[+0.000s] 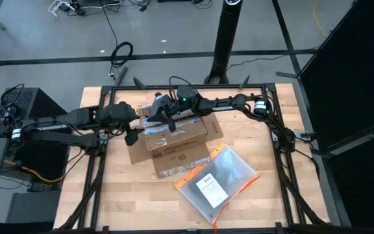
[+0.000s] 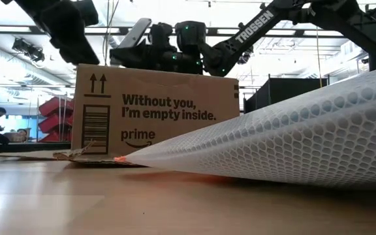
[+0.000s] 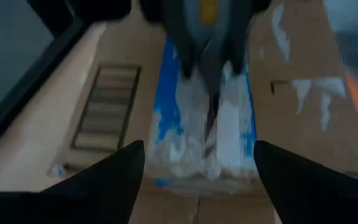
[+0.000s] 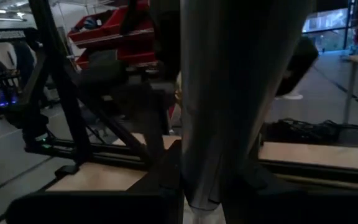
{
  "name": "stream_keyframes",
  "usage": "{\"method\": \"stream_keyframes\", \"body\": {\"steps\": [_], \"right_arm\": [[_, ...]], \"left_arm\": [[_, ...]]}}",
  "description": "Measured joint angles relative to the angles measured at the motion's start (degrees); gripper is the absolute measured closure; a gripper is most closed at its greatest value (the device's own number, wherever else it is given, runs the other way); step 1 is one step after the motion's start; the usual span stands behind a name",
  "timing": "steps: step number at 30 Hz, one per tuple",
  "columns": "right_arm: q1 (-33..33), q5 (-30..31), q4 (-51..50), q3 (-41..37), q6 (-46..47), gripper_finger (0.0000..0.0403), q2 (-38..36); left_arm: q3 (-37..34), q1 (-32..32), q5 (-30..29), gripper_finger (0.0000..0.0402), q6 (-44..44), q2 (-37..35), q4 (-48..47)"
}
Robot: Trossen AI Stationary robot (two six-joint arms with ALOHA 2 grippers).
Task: Unpack boxes
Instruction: Break down the cardboard box until it is fully flat
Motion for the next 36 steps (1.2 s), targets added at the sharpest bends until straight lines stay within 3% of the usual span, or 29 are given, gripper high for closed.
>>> {"method": "stream_keyframes", "body": {"steps": [7,13,36], "right_arm": [[1.27,1.14,-0.60,0.51,-1.86,0.0362,0.59],[2.31,6.43,-4.70,0.51,-4.97,0.0362,0.54],[3.68,8.40,-14.93,4.47,-10.98,0.0362,1.44]], "left_arm": [[-2.75,-0.06,1.73,0.0117,1.01,0.46,3.88],[-5.20,-0.55,3.66,0.0118,1.62,0.40,5.23],[-7.90,-2.38,3.38,0.0129,3.88,2.07,10.29]]}}
